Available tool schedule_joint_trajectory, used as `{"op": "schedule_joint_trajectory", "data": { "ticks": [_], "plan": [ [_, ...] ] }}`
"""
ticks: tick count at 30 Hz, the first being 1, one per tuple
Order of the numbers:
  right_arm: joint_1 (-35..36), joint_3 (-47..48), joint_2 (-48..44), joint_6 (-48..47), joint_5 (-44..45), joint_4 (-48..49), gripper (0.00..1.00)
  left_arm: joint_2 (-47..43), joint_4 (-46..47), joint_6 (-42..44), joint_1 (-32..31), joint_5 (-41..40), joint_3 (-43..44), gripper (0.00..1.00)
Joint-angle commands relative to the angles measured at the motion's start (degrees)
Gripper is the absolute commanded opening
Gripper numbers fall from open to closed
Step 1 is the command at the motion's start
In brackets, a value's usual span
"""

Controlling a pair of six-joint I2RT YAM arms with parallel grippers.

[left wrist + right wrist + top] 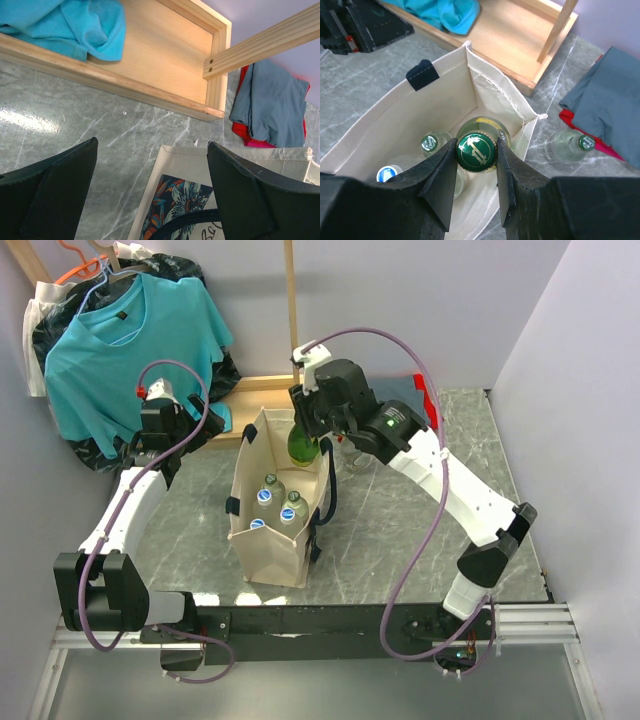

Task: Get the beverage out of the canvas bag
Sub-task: Take out the drink from the canvas bag.

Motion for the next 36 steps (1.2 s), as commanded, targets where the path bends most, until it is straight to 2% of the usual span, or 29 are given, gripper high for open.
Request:
{"op": "schedule_joint_trajectory", "data": {
  "ticks": [1, 11, 36],
  "plan": [
    [1.06, 1.86, -6.77, -0.83, 2.52, 12.42, 0.0, -0.73, 2.01, -0.53, -0.26, 0.6, 0.62, 0.96],
    [1.67, 5.56, -7.03, -2.15, 4.02, 12.07, 0.0, -1.26, 1.84, -0.53, -0.35, 0.42, 0.36, 0.96],
    [3.34, 5.21, -11.52, -5.48, 11.92, 14.71, 0.0, -1.09, 1.84, -0.53, -0.52, 0.51, 0.53, 0.96]
  ]
}}
